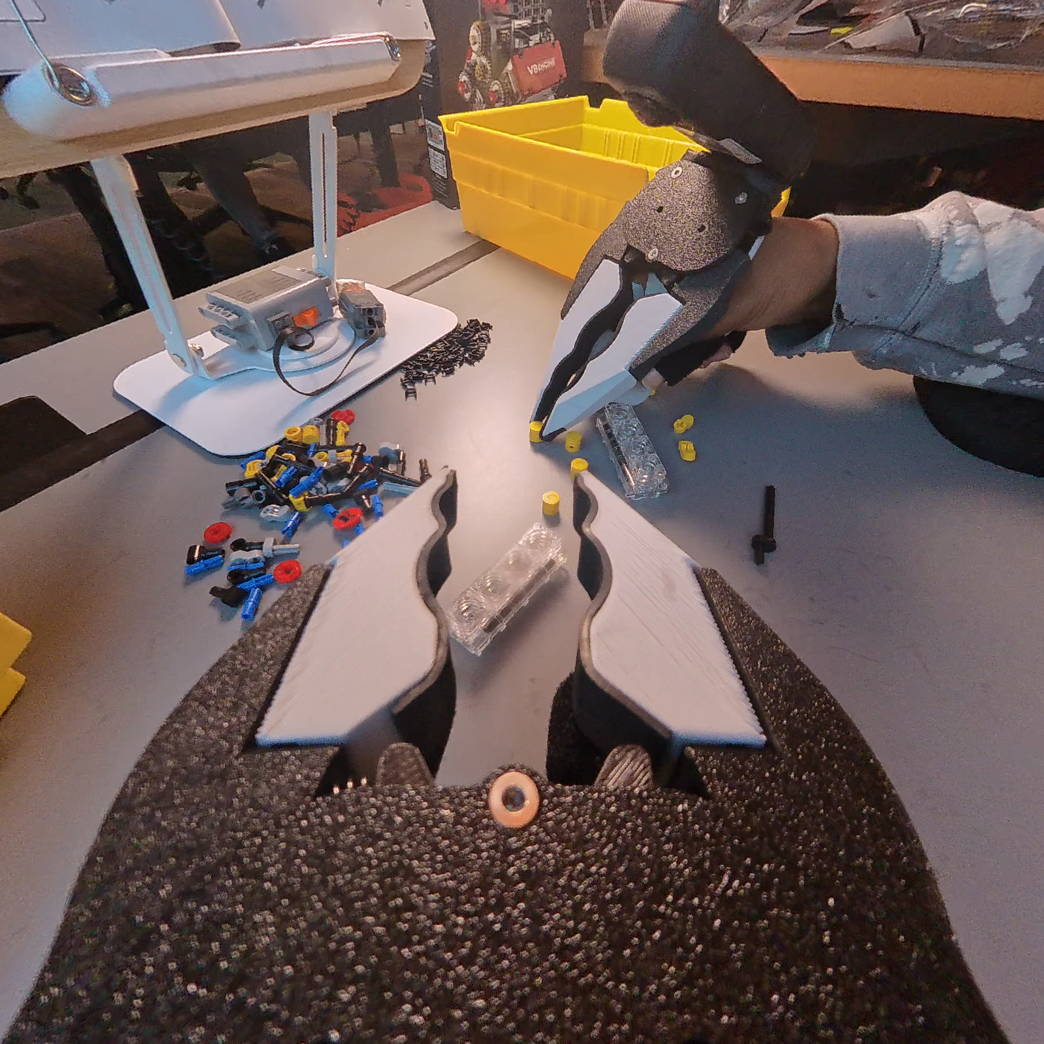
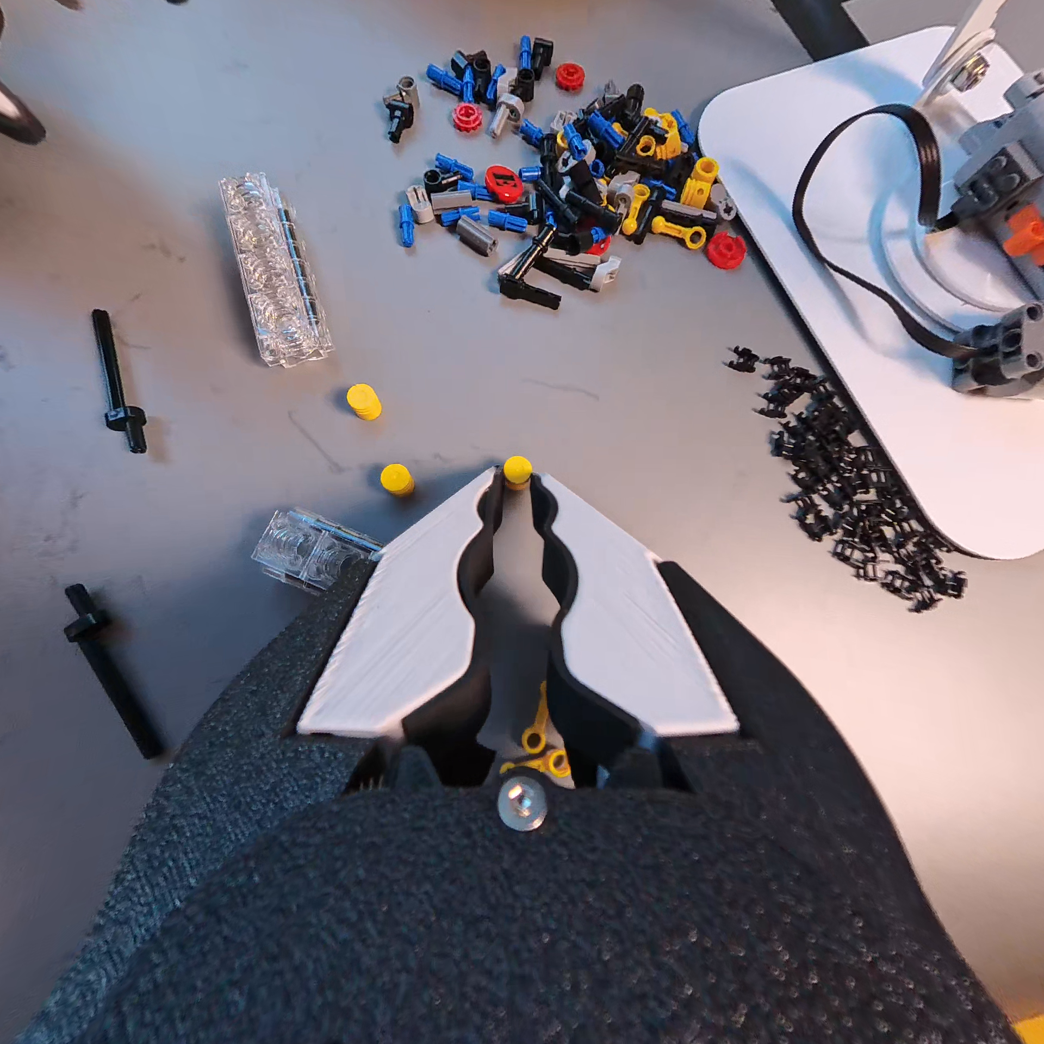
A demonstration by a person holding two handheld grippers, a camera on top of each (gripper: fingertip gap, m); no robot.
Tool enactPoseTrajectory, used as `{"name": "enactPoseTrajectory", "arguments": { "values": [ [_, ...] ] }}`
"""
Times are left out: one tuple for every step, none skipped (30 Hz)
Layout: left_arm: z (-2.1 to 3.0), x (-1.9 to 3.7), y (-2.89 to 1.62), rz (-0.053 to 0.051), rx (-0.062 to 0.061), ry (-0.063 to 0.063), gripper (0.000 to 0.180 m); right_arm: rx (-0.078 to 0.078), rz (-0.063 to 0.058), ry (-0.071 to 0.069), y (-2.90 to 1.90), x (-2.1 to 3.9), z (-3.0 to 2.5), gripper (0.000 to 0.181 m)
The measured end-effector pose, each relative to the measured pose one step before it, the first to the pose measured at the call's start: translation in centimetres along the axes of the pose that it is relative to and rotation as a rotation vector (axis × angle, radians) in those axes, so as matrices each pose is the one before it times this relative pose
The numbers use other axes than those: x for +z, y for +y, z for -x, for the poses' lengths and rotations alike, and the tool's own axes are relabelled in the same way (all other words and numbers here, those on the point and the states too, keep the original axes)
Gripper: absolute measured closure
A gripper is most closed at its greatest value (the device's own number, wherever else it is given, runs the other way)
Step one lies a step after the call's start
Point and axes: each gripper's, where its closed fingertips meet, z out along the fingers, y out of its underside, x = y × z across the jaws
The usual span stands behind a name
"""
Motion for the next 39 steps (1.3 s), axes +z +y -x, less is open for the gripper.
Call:
{"name": "enactPoseTrajectory", "arguments": {
  "values": [
    [-0.231,0.100,0.082,0.0051,0.0017,0.0081,0.141,-0.0092,-0.0090,0.0073,-0.134,-0.106,-0.099,0.172],
    [-0.212,0.093,0.079,0.0047,0.0014,0.0078,0.141,-0.0090,-0.0155,0.0100,-0.256,-0.205,-0.127,0.172],
    [-0.226,0.073,0.038,0.0034,0.0001,0.0079,0.142,-0.0106,-0.0218,0.0088,-0.413,-0.294,-0.070,0.172],
    [-0.232,0.045,-0.016,-0.0002,-0.0039,0.0100,0.142,-0.0165,-0.0293,0.0088,-0.599,-0.412,0.038,0.172],
    [-0.302,0.023,-0.113,-0.0051,-0.0130,0.0160,0.142,-0.0258,-0.0369,0.0115,-0.784,-0.522,0.141,0.172],
    [-0.347,0.011,-0.216,-0.0107,-0.0253,0.0216,0.142,-0.0311,-0.0363,0.0067,-0.850,-0.557,0.361,0.172],
    [-0.442,-0.002,-0.329,-0.0172,-0.0378,0.0295,0.142,-0.0343,-0.0342,-0.0007,-0.890,-0.545,0.650,0.172],
    [-0.528,0.020,-0.389,-0.0227,-0.0468,0.0358,0.142,-0.0362,-0.0369,-0.0066,-0.911,-0.496,0.924,0.172],
    [-0.570,0.048,-0.391,-0.0247,-0.0484,0.0380,0.142,-0.0340,-0.0348,-0.0119,-0.854,-0.389,1.154,0.172],
    [-0.539,0.111,-0.283,-0.0199,-0.0449,0.0362,0.142,-0.0326,-0.0311,-0.0134,-0.734,-0.267,1.270,0.172],
    [-0.427,0.156,-0.092,-0.0107,-0.0388,0.0295,0.142,-0.0302,-0.0242,-0.0056,-0.591,-0.126,1.158,0.172],
    [-0.275,0.161,0.029,-0.0039,-0.0324,0.0203,0.143,-0.0299,-0.0134,-0.0010,-0.464,0.008,0.986,0.172],
    [-0.189,0.134,0.060,-0.0022,-0.0262,0.0157,0.143,-0.0314,-0.0046,0.0074,-0.353,0.069,0.704,0.172],
    [-0.130,0.101,0.057,-0.0019,-0.0209,0.0121,0.144,-0.0328,-0.0014,0.0216,-0.335,0.042,0.339,0.172],
    [-0.054,0.050,0.046,-0.0005,-0.0169,0.0072,0.145,-0.0317,-0.0032,0.0224,-0.333,-0.003,0.171,0.172],
    [-0.017,0.012,0.077,0.0026,-0.0139,0.0045,0.148,-0.0265,-0.0075,0.0222,-0.374,-0.076,0.046,0.172],
    [-0.072,-0.012,0.061,0.0026,-0.0106,0.0079,0.151,-0.0196,-0.0104,0.0247,-0.388,-0.111,-0.115,0.172],
    [-0.082,-0.039,-0.005,-0.0011,-0.0108,0.0082,0.154,-0.0157,-0.0102,0.0187,-0.358,-0.133,-0.100,0.172],
    [-0.055,-0.044,-0.059,-0.0040,-0.0126,0.0076,0.156,-0.0165,-0.0107,0.0186,-0.327,-0.145,-0.111,0.172],
    [-0.110,-0.050,-0.080,-0.0055,-0.0133,0.0111,0.158,-0.0200,-0.0094,0.0213,-0.289,-0.153,-0.130,0.172],
    [-0.181,-0.036,-0.097,-0.0066,-0.0145,0.0150,0.160,-0.0211,-0.0013,0.0164,-0.138,-0.107,-0.042,0.172],
    [-0.177,-0.005,-0.067,-0.0051,-0.0151,0.0153,0.161,-0.0220,0.0017,0.0178,-0.054,-0.079,-0.030,0.172],
    [-0.176,0.030,-0.016,-0.0026,-0.0134,0.0145,0.161,-0.0237,0.0049,0.0117,0.027,-0.023,0.076,0.173],
    [-0.170,0.075,0.038,-0.0002,-0.0116,0.0132,0.162,-0.0242,0.0065,0.0079,0.054,0.033,0.152,0.172],
    [-0.097,0.099,0.091,0.0020,-0.0096,0.0088,0.162,-0.0263,0.0059,0.0079,0.013,0.058,0.166,0.172],
    [-0.031,0.125,0.141,0.0052,-0.0064,0.0031,0.161,-0.0261,0.0024,0.0093,-0.066,0.081,0.134,0.172],
    [0.028,0.123,0.194,0.0082,-0.0036,-0.0012,0.161,-0.0239,0.0022,0.0094,-0.108,0.066,0.120,0.172],
    [-0.012,0.107,0.167,0.0078,-0.0021,-0.0005,0.162,-0.0241,0.0063,0.0100,-0.064,0.074,0.090,0.172],
    [-0.028,0.098,0.118,0.0043,-0.0022,-0.0005,0.162,-0.0244,0.0097,0.0096,0.004,0.079,0.061,0.172],
    [0.032,0.055,0.056,0.0013,-0.0036,-0.0038,0.162,-0.0231,0.0012,0.0117,-0.090,0.004,0.010,0.172],
    [0.003,0.028,0.002,-0.0013,-0.0056,0.0012,0.164,-0.0199,-0.0057,0.0104,-0.175,-0.043,0.003,0.172],
    [-0.049,-0.010,-0.040,-0.0043,-0.0110,0.0068,0.164,-0.0169,-0.0013,0.0101,-0.098,-0.026,-0.039,0.172],
    [-0.033,-0.025,-0.061,-0.0064,-0.0154,0.0090,0.165,-0.0128,-0.0031,0.0071,-0.083,-0.011,-0.028,0.172],
    [-0.013,-0.005,-0.021,-0.0041,-0.0179,0.0099,0.165,-0.0076,-0.0063,0.0018,-0.103,0.010,0.048,0.172],
    [-0.013,0.004,0.038,-0.0005,-0.0176,0.0108,0.167,-0.0056,-0.0143,-0.0014,-0.213,-0.032,0.100,0.172],
    [-0.133,0.034,0.096,0.0026,-0.0172,0.0185,0.168,-0.0077,-0.0212,-0.0039,-0.284,-0.068,0.153,0.173],
    [-0.229,0.058,0.111,0.0041,-0.0197,0.0252,0.169,-0.0074,-0.0223,-0.0033,-0.261,-0.088,0.125,0.173],
    [-0.221,0.042,0.041,0.0004,-0.0196,0.0240,0.169,-0.0022,-0.0172,-0.0019,-0.173,-0.122,0.024,0.173],
    [-0.230,-0.020,-0.057,-0.0058,-0.0180,0.0241,0.170,0.0080,-0.0209,-0.0022,-0.201,-0.141,-0.076,0.172]
  ]
}}
